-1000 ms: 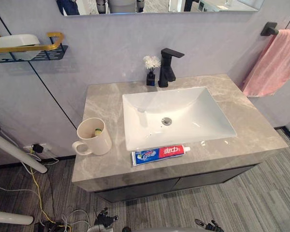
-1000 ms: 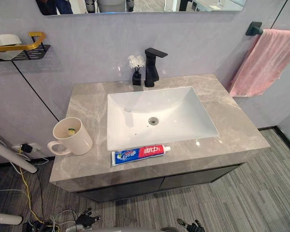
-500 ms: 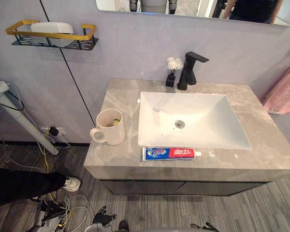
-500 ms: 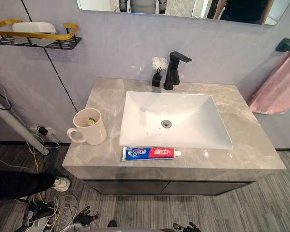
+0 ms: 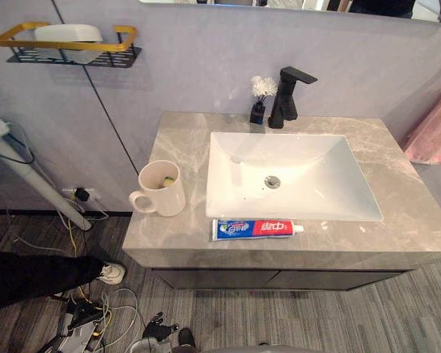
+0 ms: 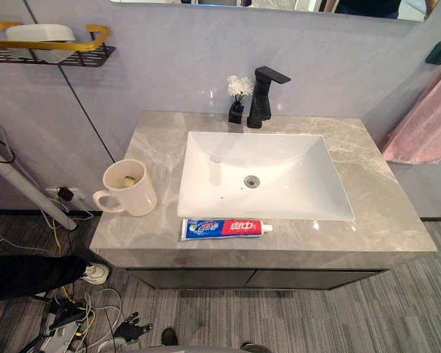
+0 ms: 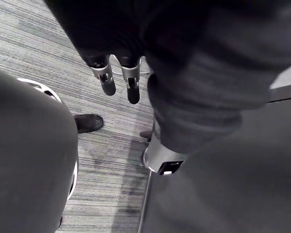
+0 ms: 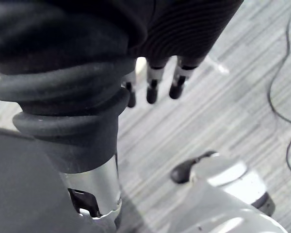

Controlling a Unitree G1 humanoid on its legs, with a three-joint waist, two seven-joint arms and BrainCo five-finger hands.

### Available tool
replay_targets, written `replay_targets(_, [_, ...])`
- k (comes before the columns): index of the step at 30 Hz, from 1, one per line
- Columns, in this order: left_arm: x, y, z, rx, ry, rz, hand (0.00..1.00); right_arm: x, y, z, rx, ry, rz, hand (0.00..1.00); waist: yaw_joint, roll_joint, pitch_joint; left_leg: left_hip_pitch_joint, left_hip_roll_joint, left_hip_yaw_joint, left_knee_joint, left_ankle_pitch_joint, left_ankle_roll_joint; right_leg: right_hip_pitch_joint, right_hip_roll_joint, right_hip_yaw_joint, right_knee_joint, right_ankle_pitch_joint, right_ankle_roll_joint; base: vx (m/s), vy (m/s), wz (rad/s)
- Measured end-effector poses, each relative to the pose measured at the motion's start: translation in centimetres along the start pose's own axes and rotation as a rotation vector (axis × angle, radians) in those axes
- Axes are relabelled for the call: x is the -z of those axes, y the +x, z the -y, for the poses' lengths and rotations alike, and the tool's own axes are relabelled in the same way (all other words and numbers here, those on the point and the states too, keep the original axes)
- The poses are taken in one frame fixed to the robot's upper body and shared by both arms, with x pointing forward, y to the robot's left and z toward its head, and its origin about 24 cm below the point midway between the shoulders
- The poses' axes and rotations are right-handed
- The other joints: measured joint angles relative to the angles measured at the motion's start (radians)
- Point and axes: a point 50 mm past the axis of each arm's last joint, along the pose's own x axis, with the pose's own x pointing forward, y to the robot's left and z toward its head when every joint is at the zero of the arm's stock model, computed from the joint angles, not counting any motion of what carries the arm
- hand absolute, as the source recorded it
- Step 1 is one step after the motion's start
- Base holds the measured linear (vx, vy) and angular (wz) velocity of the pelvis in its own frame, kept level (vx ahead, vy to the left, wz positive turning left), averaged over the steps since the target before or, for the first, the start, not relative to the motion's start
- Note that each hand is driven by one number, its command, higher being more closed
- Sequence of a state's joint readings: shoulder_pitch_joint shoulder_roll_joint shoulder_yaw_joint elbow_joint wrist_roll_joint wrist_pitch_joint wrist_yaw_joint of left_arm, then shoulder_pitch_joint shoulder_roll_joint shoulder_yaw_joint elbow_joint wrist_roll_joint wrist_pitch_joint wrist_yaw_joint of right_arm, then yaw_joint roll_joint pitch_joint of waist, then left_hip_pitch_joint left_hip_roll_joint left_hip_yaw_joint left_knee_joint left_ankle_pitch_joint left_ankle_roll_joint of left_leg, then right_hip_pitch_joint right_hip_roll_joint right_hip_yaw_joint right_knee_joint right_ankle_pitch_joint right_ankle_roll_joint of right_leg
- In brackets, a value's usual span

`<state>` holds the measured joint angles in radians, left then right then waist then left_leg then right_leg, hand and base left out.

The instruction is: Organize washtable

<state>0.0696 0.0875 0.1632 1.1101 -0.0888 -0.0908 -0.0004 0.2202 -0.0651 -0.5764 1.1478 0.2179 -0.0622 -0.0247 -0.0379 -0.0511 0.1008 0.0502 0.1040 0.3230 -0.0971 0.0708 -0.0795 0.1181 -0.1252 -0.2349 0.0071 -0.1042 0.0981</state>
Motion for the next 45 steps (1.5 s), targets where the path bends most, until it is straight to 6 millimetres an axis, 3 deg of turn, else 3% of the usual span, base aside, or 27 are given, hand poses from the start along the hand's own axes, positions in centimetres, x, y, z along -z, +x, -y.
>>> replay_targets(4, [0.0, 0.0, 0.0, 0.0, -0.011, 0.0, 0.0, -2.4, 0.3, 0.7, 0.032, 0.126, 0.08, 0.0, -0.001, 0.012, 0.009, 0.011, 0.0, 0.023, 0.001, -0.001, 0.0, 0.005, -0.007, -0.006, 0.001, 0.0, 0.0, 0.15, -0.005, -0.08])
replay_targets(7, [0.3, -0.1, -0.3, -0.001, -0.041, -0.012, 0.0, -5.9, 0.2, 2.1, 0.063, 0.219, 0.214, 0.0, -0.001, 0.018, 0.008, 0.036, 0.0, 0.043, 0.001, -0.002, -0.002, 0.022, -0.012, -0.005, 0.007, 0.0, 0.0, 0.1, 0.004, -0.1])
replay_targets(9, [0.5, -0.1, -0.4, -0.004, -0.063, -0.015, 0.0, -10.6, -0.8, 3.1, 0.07, 0.216, 0.403, 0.0, -0.004, 0.025, 0.01, 0.035, 0.0, 0.052, 0.001, -0.006, -0.007, 0.015, -0.014, -0.001, 0.009, 0.0, 0.0, 0.05, -0.005, -0.1])
replay_targets(10, [0.6, -0.1, -0.4, -0.006, -0.073, -0.018, 0.0, -11.8, -1.2, 3.3, 0.074, 0.215, 0.46, 0.0, -0.005, 0.026, 0.01, 0.035, 0.0, 0.053, 0.001, -0.008, -0.008, 0.014, -0.014, 0.001, 0.009, 0.0, 0.001, 0.03, -0.002, -0.08])
replay_targets(13, [1.0, -0.3, -0.2, 0.001, -0.124, -0.022, 0.0, -18.2, -4.9, 4.9, 0.115, 0.22, 0.769, 0.0, -0.004, 0.031, 0.007, 0.038, 0.002, 0.061, 0.001, -0.021, -0.012, 0.014, -0.014, 0.003, 0.009, 0.0, 0.001, 0.01, 0.001, -0.02])
replay_targets(16, [1.0, -0.4, -0.2, -0.001, -0.143, -0.016, 0.0, -21.9, -8.4, 6.2, 0.191, 0.214, 0.987, 0.0, -0.005, 0.031, 0.007, 0.036, 0.001, 0.062, 0.001, -0.029, -0.009, 0.013, -0.015, 0.0, 0.01, -0.002, 0.003, -0.02, 0.006, 0.01])
replay_targets(22, [1.5, -0.5, -0.2, 0.011, -0.165, -0.027, 0.0, -27.1, -13.5, 6.8, 0.255, 0.21, 1.261, 0.0, -0.014, 0.033, 0.002, 0.027, -0.003, 0.06, 0.0, -0.028, -0.008, -0.004, -0.021, -0.011, 0.022, -0.013, 0.019, -0.05, -0.003, -0.02])
replay_targets(24, [2.1, -0.7, 0.0, 0.016, -0.171, -0.049, 0.0, -29.0, -16.1, 7.0, 0.289, 0.151, 1.382, 0.0, -0.014, 0.045, -0.023, 0.012, -0.008, 0.048, 0.0, -0.027, -0.006, -0.017, -0.024, -0.019, 0.028, -0.015, 0.02, 0.0, 0.008, 0.09])
replay_targets(27, [2.6, -0.8, 0.1, 0.017, -0.175, -0.06, 0.0, -31.5, -19.3, 5.9, 0.261, 0.071, 1.529, 0.0, -0.029, 0.056, -0.031, -0.002, -0.015, 0.025, -0.001, -0.019, 0.004, -0.016, -0.031, -0.049, 0.032, -0.016, 0.022, 0.01, 0.012, 0.26])
replay_targets(31, [2.5, -0.8, 0.0, 0.019, -0.182, -0.055, 0.0, -33.1, -21.9, 2.7, 0.154, -0.055, 1.666, 0.0, -0.026, 0.045, -0.036, -0.011, -0.019, 0.005, -0.001, -0.011, 0.007, -0.018, -0.034, -0.07, 0.041, -0.015, 0.022, 0.0, 0.014, 0.19])
replay_targets(37, [2.4, -0.9, -0.2, 0.037, -0.171, -0.048, 0.0, -33.2, -25.0, -3.1, -0.131, -0.315, 1.804, 0.0, -0.025, 0.01, -0.06, -0.035, -0.022, -0.022, -0.005, -0.002, 0.014, -0.022, -0.034, -0.102, 0.039, -0.014, 0.022, 0.01, 0.002, 0.15])
replay_targets(45, [2.1, -0.8, -0.3, 0.064, -0.131, -0.033, 0.0, -31.4, -26.2, -8.9, -0.469, -0.66, 1.818, 0.0, -0.02, 0.0, -0.077, -0.069, -0.017, -0.043, -0.001, 0.014, 0.022, -0.045, -0.028, -0.117, 0.031, 0.01, 0.015, -0.01, 0.005, 0.06])
